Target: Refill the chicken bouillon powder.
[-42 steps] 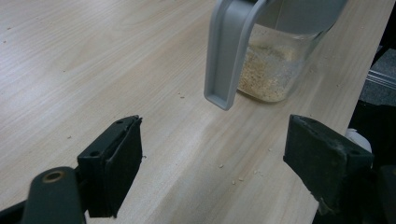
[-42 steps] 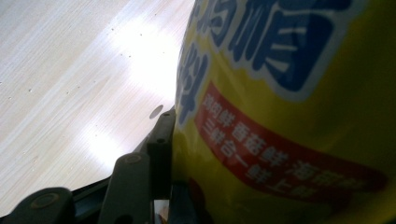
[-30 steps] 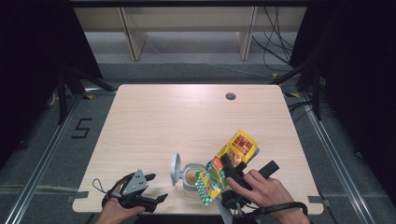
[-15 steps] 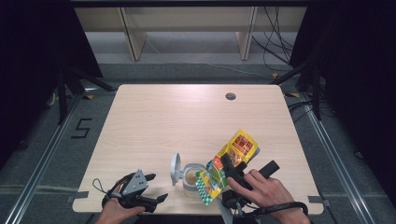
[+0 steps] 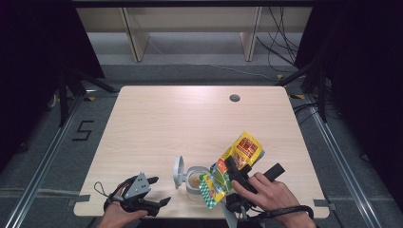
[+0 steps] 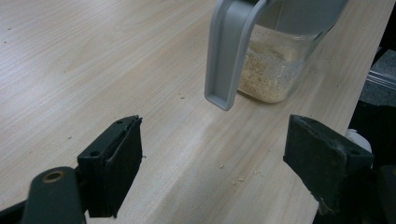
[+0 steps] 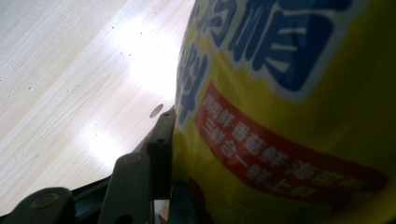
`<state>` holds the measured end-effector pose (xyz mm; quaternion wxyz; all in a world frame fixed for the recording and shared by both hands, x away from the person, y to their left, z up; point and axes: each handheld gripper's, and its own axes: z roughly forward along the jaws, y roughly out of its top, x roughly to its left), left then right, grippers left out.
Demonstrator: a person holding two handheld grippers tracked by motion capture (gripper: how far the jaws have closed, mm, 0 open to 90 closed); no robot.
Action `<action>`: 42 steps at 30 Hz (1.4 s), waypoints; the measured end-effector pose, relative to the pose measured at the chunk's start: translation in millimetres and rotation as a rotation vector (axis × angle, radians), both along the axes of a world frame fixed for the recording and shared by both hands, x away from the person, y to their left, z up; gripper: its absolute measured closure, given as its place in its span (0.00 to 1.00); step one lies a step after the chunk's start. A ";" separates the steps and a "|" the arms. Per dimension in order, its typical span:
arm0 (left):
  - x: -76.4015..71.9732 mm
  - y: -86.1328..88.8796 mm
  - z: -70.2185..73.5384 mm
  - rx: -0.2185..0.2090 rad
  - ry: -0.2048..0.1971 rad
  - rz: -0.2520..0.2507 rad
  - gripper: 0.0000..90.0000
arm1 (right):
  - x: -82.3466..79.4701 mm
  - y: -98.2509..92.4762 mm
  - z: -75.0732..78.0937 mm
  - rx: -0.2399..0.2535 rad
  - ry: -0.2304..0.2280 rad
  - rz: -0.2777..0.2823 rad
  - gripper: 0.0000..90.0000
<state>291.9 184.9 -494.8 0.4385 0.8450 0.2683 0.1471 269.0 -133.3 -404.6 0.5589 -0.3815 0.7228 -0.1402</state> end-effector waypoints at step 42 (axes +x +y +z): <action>0.1 0.1 0.0 0.000 0.000 0.000 0.21 | -0.2 0.8 0.0 -0.010 0.002 0.002 0.60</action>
